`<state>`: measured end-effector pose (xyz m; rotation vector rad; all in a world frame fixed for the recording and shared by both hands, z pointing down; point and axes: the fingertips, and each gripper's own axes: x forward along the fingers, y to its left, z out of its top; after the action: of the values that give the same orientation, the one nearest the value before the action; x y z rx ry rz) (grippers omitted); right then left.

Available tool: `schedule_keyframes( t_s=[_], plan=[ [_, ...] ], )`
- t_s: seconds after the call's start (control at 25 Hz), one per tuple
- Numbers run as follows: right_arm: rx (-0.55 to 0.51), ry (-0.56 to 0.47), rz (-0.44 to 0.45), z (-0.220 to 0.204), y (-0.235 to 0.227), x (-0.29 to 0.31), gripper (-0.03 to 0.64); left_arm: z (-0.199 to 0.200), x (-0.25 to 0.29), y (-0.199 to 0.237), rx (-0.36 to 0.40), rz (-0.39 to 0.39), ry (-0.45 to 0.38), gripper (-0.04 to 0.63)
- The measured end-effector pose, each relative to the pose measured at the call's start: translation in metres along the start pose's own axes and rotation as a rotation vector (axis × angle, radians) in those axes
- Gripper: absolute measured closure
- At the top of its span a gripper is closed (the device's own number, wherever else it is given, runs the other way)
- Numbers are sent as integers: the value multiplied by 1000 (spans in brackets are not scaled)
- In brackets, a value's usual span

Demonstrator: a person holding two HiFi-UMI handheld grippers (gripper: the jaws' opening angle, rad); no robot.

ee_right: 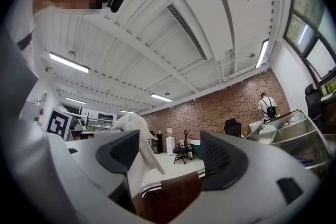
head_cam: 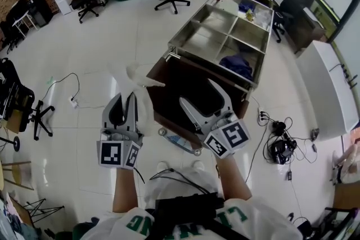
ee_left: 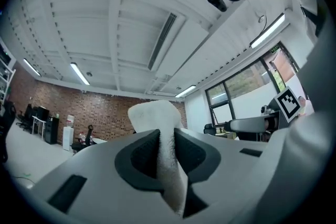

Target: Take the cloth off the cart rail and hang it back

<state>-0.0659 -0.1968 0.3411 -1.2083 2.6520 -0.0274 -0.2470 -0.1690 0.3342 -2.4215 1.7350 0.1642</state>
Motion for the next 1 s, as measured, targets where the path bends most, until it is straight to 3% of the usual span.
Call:
schedule_keyframes(
  t_s=[0.16,0.56,1.0],
  plan=[
    [-1,2,16,-1,5,3,247,-4,2,-7,-31,-49,-5,538],
    [-1,2,30,-2,11,4,247,-2,3,-3,-33,-19,6,538],
    [-10,-1,-3,1,0,-4,247,-4,13,-13,-24,-39,29,538]
  ],
)
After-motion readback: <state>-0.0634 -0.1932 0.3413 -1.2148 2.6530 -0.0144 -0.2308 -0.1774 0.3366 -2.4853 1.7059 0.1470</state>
